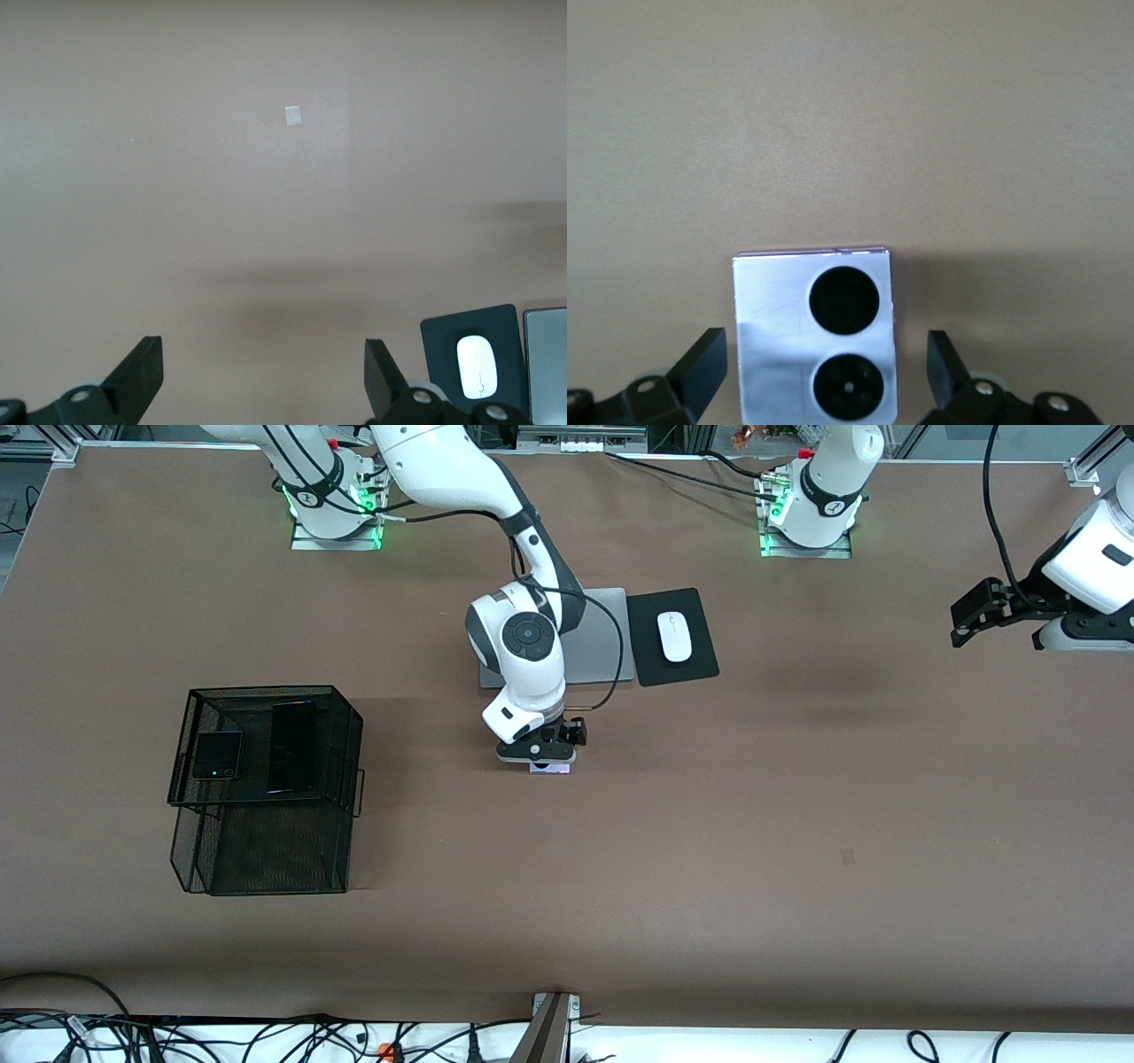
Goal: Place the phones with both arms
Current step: 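Lift the white phone with the right gripper and carry it to the organizer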
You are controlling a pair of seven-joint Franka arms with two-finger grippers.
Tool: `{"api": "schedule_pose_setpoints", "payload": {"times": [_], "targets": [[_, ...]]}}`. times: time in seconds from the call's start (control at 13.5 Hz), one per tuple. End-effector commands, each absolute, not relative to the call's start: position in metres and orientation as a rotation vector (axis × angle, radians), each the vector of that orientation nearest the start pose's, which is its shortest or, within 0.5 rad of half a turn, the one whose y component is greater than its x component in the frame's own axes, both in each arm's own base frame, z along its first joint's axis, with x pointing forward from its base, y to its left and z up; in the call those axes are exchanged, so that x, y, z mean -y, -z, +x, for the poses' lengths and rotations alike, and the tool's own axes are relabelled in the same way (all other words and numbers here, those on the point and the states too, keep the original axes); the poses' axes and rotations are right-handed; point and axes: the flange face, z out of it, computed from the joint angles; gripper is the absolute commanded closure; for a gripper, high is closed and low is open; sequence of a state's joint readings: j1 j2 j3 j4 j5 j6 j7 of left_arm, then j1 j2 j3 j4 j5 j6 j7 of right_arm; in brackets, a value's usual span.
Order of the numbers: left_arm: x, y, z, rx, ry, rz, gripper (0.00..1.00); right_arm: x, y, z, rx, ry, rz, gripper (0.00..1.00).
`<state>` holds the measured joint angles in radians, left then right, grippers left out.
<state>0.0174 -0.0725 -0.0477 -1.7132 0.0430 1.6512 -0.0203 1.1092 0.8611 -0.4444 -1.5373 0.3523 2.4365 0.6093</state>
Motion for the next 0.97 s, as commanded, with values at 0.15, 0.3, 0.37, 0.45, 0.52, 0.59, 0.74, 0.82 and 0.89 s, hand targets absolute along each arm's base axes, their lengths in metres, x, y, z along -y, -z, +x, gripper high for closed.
{"api": "schedule_pose_setpoints", "payload": {"times": [0.15,0.3,0.37,0.45,0.52,0.59,0.74,0.82,0.89], "targets": [[0.015,-0.604,0.540,0.037,-0.042,-3.096,0.00,-0.486,-0.179,0.527,-0.077,0.262,-3.099,0.00],[0.017,-0.605,0.539,0.034,-0.049,-3.098,0.00,-0.488,-0.172,0.525,-0.088,0.263,-3.082,0.00],[0.017,-0.605,0.539,0.029,-0.050,-3.100,0.00,-0.491,-0.170,0.522,-0.083,0.252,-3.080,0.01],[0.015,-0.605,0.539,0.032,-0.048,-3.103,0.00,-0.491,-0.169,0.522,-0.081,0.250,-3.080,0.22],[0.015,-0.605,0.539,0.032,-0.048,-3.106,0.00,-0.492,-0.171,0.522,-0.069,0.252,-3.078,0.48],[0.014,-0.605,0.540,0.034,-0.046,-3.106,0.00,-0.492,-0.172,0.523,-0.064,0.254,-3.077,0.75],[0.017,-0.607,0.540,0.020,-0.038,-3.107,0.00,-0.492,-0.177,0.524,-0.060,0.258,-3.071,0.97],[0.019,-0.607,0.540,0.015,-0.036,-3.108,0.00,-0.493,-0.182,0.525,-0.056,0.255,-3.069,1.00],[0.018,-0.608,0.542,0.020,-0.006,-3.120,0.00,-0.495,-0.192,0.527,-0.060,0.254,-3.059,1.00]]}}
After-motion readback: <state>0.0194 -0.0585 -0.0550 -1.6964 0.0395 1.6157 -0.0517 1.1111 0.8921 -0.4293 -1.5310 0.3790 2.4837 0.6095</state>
